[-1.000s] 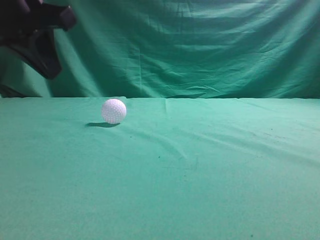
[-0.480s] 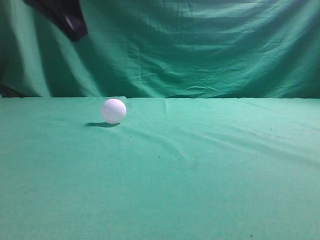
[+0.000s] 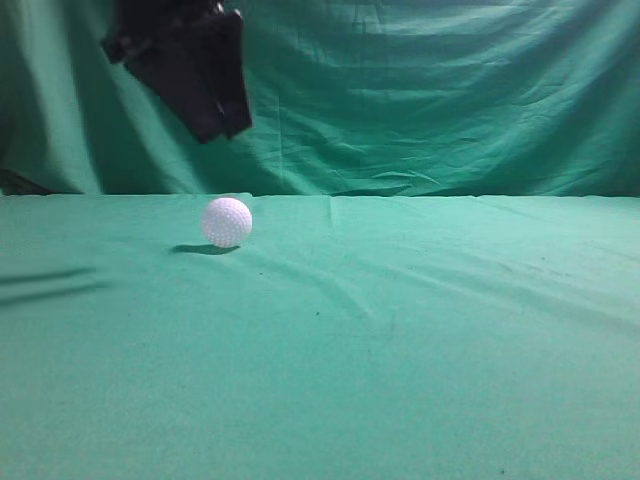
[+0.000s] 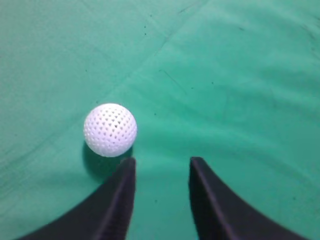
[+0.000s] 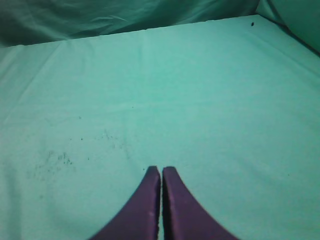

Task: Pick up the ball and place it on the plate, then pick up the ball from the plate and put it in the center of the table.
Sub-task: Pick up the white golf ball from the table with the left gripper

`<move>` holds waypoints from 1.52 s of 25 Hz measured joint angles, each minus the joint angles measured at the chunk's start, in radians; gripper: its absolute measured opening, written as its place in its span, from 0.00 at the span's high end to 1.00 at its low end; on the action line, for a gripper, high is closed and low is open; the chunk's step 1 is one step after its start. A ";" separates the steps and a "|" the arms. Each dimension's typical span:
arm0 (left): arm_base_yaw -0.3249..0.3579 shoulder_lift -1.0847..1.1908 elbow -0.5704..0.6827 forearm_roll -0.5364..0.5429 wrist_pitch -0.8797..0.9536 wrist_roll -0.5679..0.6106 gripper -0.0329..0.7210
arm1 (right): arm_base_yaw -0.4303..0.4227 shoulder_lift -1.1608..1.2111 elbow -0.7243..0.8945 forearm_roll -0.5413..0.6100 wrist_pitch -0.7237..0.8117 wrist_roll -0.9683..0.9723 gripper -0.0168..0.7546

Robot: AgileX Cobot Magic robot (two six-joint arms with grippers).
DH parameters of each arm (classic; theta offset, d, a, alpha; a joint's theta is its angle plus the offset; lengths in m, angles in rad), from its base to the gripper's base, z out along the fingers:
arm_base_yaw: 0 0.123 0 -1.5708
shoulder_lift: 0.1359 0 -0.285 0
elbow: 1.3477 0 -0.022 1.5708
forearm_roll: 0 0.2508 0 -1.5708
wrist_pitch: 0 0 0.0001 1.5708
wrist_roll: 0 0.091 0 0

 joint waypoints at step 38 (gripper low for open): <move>0.000 0.252 -0.234 0.170 0.090 -0.184 0.54 | 0.000 0.000 0.000 0.000 0.000 0.000 0.98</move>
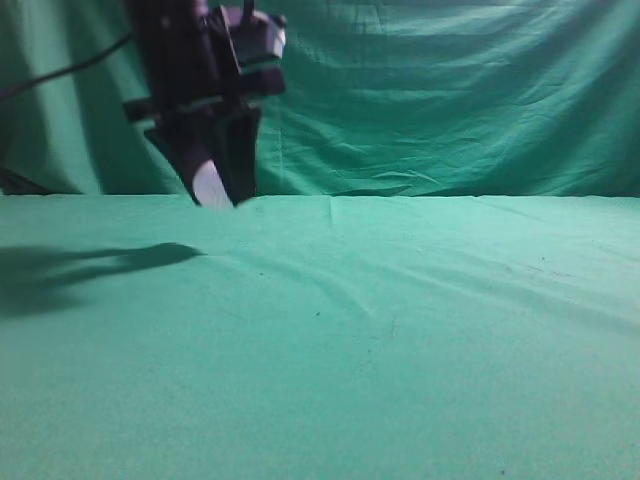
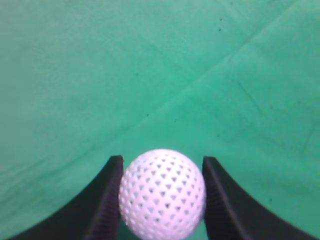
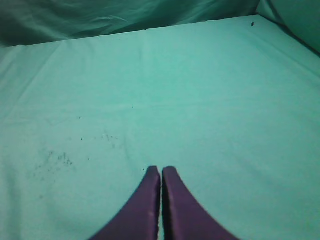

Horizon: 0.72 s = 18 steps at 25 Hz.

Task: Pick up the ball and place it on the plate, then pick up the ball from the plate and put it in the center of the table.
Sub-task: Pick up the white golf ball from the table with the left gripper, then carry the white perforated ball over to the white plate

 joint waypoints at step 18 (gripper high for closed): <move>0.374 -0.351 0.128 0.063 0.200 -0.163 0.54 | 0.000 0.000 0.000 0.002 0.000 0.000 0.98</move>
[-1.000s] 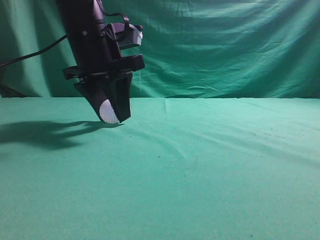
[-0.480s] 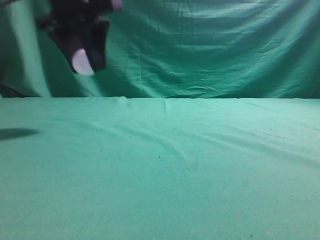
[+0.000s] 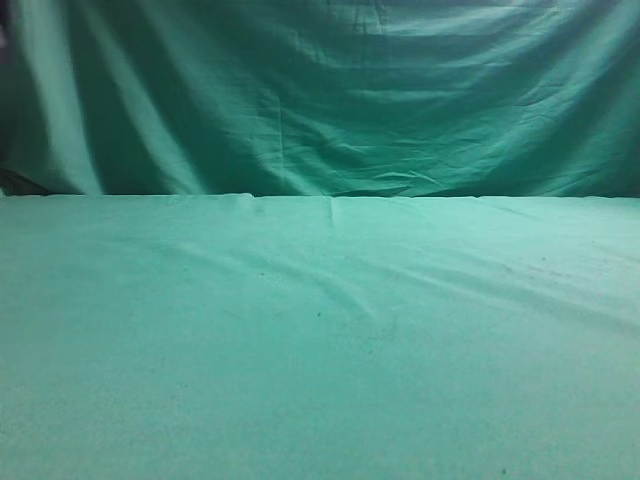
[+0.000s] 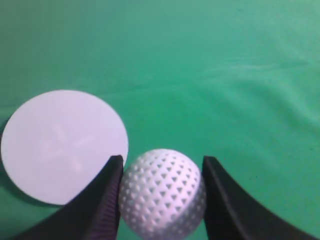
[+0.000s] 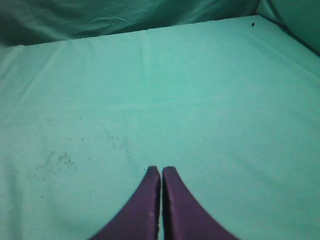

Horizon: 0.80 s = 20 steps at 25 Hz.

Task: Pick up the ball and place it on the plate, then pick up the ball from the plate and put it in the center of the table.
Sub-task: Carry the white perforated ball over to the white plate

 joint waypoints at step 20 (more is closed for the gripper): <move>0.274 -0.042 0.349 0.016 -0.348 -0.014 0.54 | 0.000 0.000 0.000 0.000 0.000 0.000 0.98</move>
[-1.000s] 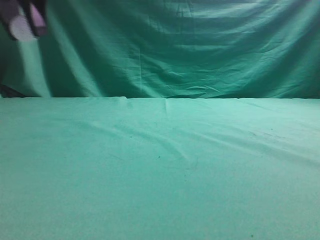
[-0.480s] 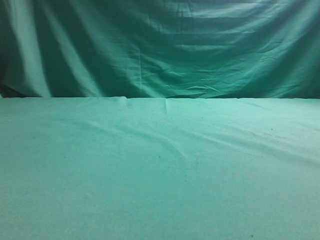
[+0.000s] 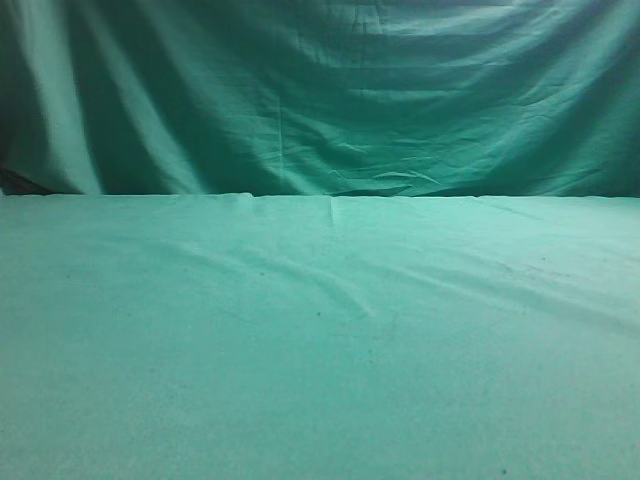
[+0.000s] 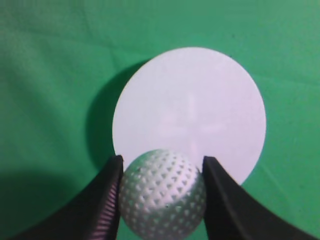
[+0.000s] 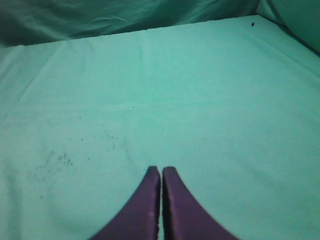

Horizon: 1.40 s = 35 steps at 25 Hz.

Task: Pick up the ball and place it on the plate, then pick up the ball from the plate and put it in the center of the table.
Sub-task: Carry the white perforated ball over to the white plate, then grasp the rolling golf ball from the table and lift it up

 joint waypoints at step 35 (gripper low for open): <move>0.001 0.104 -0.262 -0.518 0.215 0.334 0.53 | 0.000 0.000 0.000 0.000 0.000 0.000 0.98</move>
